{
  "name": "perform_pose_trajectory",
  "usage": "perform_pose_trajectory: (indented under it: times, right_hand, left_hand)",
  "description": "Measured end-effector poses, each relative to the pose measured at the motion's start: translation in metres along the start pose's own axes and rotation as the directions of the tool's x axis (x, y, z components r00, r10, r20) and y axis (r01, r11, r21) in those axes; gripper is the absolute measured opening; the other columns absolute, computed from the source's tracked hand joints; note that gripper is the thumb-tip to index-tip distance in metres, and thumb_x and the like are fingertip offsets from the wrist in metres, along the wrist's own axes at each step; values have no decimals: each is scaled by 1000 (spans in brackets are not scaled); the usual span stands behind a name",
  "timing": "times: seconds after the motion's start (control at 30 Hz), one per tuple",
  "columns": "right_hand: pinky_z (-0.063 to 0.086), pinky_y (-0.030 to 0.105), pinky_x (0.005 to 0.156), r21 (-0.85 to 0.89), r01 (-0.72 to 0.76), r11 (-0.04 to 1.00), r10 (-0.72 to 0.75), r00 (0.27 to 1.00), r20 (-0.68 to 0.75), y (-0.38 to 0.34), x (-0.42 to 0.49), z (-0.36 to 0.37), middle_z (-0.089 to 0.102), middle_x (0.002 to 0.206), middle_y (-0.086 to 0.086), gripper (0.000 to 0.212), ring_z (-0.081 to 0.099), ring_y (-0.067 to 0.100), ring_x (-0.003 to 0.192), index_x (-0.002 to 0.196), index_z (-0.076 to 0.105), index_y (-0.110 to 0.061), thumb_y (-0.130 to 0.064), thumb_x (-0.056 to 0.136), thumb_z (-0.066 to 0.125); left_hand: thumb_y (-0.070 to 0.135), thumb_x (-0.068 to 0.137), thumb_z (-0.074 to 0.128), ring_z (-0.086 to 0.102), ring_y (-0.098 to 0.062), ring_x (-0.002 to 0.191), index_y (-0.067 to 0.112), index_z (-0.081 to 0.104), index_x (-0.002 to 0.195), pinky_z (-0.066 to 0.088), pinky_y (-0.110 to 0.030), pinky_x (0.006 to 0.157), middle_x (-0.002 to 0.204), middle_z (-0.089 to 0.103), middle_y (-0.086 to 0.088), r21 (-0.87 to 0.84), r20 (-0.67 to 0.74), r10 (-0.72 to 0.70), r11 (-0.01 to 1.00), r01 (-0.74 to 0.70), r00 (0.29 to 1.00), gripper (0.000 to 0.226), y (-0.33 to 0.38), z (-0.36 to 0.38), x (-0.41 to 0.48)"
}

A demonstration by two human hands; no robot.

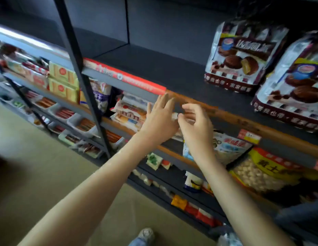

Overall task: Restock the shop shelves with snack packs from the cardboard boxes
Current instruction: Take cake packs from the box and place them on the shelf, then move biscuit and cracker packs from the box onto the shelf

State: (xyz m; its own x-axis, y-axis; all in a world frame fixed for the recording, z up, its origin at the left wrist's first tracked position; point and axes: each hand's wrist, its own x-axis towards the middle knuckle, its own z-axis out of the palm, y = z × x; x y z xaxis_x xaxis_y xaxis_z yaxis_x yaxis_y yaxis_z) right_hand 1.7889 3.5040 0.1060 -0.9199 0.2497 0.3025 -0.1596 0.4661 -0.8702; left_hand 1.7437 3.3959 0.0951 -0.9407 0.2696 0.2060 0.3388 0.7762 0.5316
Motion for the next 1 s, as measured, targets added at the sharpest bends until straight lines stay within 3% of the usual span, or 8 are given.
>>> perform_pose_trajectory:
  times: [0.07,0.13,0.27,0.43,0.57,0.77,0.87,1.0]
  right_hand:
    - [45,10,73,41,-49,998,44,993,113,11,-21,29,58,105,-12,19,56,-1,93,111,59,-23,-16,93,57]
    - [45,13,74,59,-126,990,108,965,240,26,-37,59,58,107,-11,19,56,3,97,111,57,-24,-17,93,56]
    - [45,22,75,-42,-308,950,289,823,490,59,-57,112,57,105,-10,19,55,8,98,113,56,-23,-20,94,56]
    - [46,31,85,-211,-330,920,390,719,575,82,-64,169,57,112,-3,21,54,16,103,114,57,-19,-19,93,56]
    - [49,36,85,-272,-308,912,410,655,635,76,-71,235,59,110,0,18,56,19,100,111,56,-19,-23,93,57]
    - [48,40,93,-340,-204,918,392,602,696,40,-98,380,58,116,0,26,55,21,107,114,55,-20,-24,89,60]
    - [47,34,84,-390,-189,901,424,570,704,14,-113,466,57,120,3,34,55,21,105,124,54,-15,-24,91,59]
    - [46,32,75,-431,-192,882,462,541,703,-26,-131,570,57,120,7,35,54,19,90,124,53,-13,-24,91,60]
  left_hand:
    - [22,94,55,27,-28,141,17,26,149,29,-41,109,157,20,-6,-123,65,-112,985,120,992,63,-30,8,-34]
    - [24,95,55,48,-25,126,18,33,146,43,-29,91,148,39,-5,-198,139,-279,932,303,950,56,-67,16,-63]
    - [29,95,55,59,-20,110,15,52,131,46,-26,87,126,62,-5,-185,227,-585,759,625,778,39,-146,35,-117]
    - [30,95,54,59,-24,109,13,58,125,44,-25,86,122,63,-6,-154,259,-795,526,836,548,35,-232,35,-191]
    - [25,93,57,65,-30,98,7,62,117,49,-31,83,113,67,-14,-258,252,-885,328,909,391,30,-301,19,-248]
    - [24,94,55,58,-22,73,4,65,109,39,-26,62,76,61,-7,-397,242,-935,147,906,257,27,-422,-49,-309]
    - [25,94,53,59,-21,74,5,65,108,42,-26,66,79,63,-7,-394,214,-949,131,910,230,27,-489,-96,-338]
    - [31,96,51,62,-22,94,11,60,117,47,-27,77,109,67,-9,-333,167,-971,108,937,171,30,-562,-166,-380]
